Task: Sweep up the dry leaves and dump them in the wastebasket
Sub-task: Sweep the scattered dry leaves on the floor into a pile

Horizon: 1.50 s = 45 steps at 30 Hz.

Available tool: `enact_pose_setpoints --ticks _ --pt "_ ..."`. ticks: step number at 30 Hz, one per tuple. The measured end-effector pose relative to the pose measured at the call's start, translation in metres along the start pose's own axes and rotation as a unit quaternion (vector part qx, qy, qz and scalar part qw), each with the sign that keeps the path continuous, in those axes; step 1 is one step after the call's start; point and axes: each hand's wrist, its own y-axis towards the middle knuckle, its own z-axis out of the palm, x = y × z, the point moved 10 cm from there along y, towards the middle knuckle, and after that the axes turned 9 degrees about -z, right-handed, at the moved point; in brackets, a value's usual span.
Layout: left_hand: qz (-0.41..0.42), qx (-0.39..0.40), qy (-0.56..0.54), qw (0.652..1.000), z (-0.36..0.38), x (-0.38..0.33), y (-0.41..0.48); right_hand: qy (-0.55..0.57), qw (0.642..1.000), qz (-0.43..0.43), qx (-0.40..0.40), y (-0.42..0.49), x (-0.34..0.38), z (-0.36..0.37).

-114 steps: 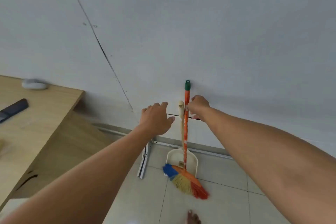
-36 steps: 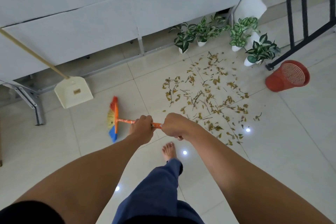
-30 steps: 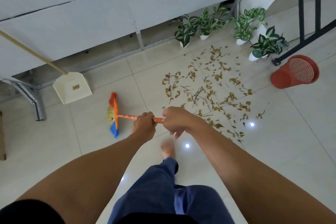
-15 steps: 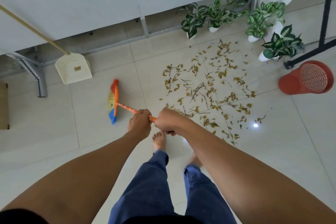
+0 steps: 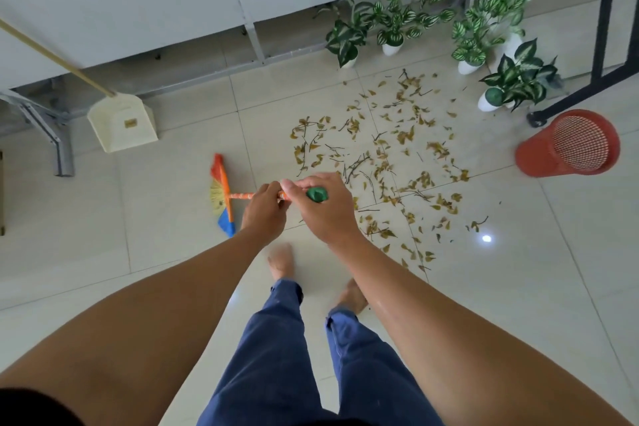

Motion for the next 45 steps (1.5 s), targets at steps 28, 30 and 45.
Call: enact_pose_setpoints --ticks 28,30,45 --pt "0.092 0.112 0.026 0.989 0.091 -0.191 -0.043 0.050 0.983 -0.041 -0.173 -0.042 0.014 -0.196" --pt "0.100 0.068 0.082 0.989 0.070 -0.190 -0.042 0.062 0.982 -0.052 -0.168 -0.038 0.025 -0.199" --pt "0.020 0.087 0.186 0.978 0.003 -0.068 0.030 0.127 0.988 0.063 -0.054 0.008 0.005 -0.059"
